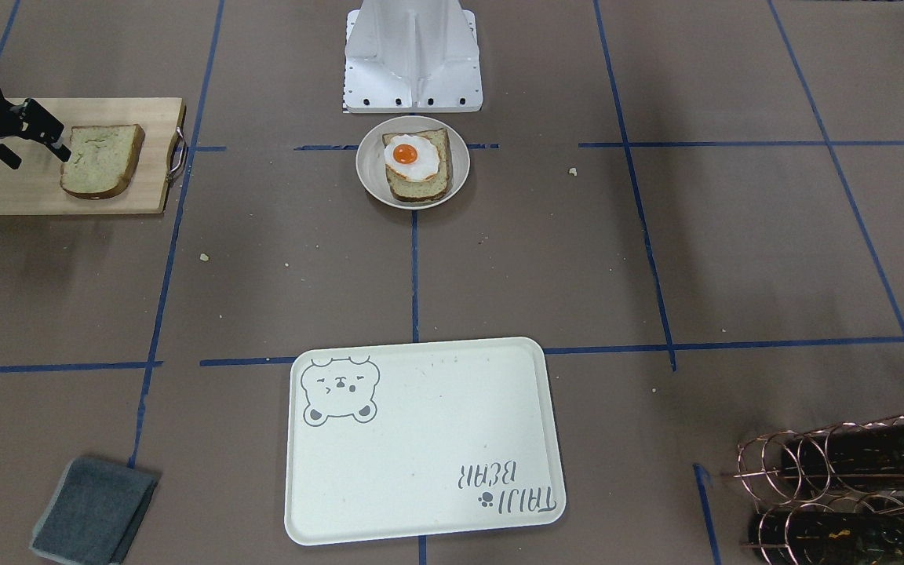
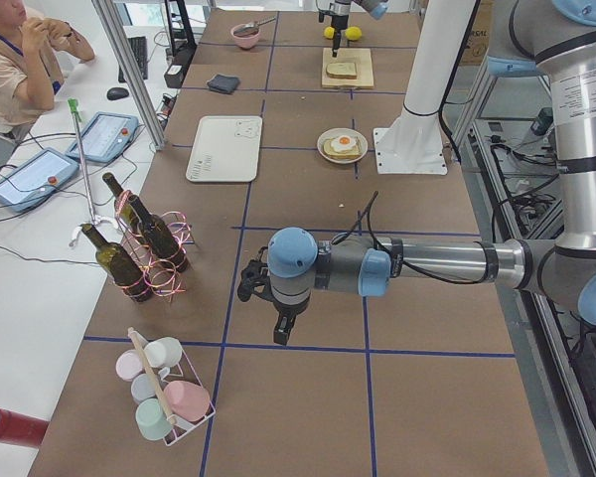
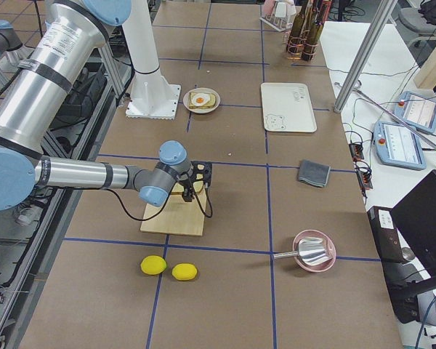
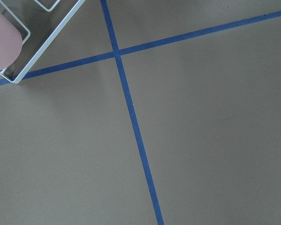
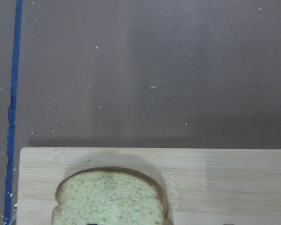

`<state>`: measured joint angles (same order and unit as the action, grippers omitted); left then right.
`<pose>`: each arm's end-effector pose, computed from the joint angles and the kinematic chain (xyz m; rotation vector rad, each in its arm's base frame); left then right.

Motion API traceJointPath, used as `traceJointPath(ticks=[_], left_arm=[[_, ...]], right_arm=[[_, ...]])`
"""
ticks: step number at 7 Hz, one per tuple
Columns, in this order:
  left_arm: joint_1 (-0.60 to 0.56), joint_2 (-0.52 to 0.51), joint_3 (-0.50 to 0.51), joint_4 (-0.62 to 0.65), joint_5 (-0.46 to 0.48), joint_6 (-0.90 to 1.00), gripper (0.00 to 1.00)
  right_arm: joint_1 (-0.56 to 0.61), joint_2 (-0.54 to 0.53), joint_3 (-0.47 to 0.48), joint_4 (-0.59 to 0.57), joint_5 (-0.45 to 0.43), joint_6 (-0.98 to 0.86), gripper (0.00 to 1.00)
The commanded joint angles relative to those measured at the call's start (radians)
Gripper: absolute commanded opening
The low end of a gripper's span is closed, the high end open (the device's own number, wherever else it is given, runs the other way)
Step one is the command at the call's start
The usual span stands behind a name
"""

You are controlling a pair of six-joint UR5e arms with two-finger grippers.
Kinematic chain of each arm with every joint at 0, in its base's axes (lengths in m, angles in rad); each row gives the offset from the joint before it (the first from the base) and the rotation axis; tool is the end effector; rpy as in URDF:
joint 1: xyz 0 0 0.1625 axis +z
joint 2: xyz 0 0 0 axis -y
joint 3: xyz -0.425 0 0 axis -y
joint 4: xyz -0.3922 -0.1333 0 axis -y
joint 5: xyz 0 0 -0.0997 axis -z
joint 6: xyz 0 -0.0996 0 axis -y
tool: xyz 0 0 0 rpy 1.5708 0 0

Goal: Make sandwich and place on tray
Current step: 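Move the right gripper to the bread slice on the cutting board and grasp it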

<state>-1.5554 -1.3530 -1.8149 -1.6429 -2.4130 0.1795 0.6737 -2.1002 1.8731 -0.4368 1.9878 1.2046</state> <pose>-0.0527 -0.4068 0.6233 0.1615 0.8329 0.2245 -0.1770 -0.2602 0.5952 0.1071 -0.9668 0.0939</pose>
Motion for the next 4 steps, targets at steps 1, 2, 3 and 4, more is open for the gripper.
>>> traceJointPath(ticks=[1,2,3,4], left_arm=[[0.000,0.000,-0.007,0.000,0.000,0.000,1.00],[0.001,0.000,-0.009,0.000,0.000,0.000,1.00],[0.000,-0.002,-0.009,0.000,0.000,0.000,1.00],[0.000,-0.002,-0.009,0.000,0.000,0.000,1.00]], right_arm=[[-0.078,-0.004,-0.015,0.042,-0.067,0.058,0.85],[-0.094,-0.004,-0.049,0.085,-0.078,0.067,0.83],[-0.098,-0.004,-0.073,0.107,-0.083,0.067,0.81],[-0.103,-0.004,-0.077,0.108,-0.083,0.067,0.76]])
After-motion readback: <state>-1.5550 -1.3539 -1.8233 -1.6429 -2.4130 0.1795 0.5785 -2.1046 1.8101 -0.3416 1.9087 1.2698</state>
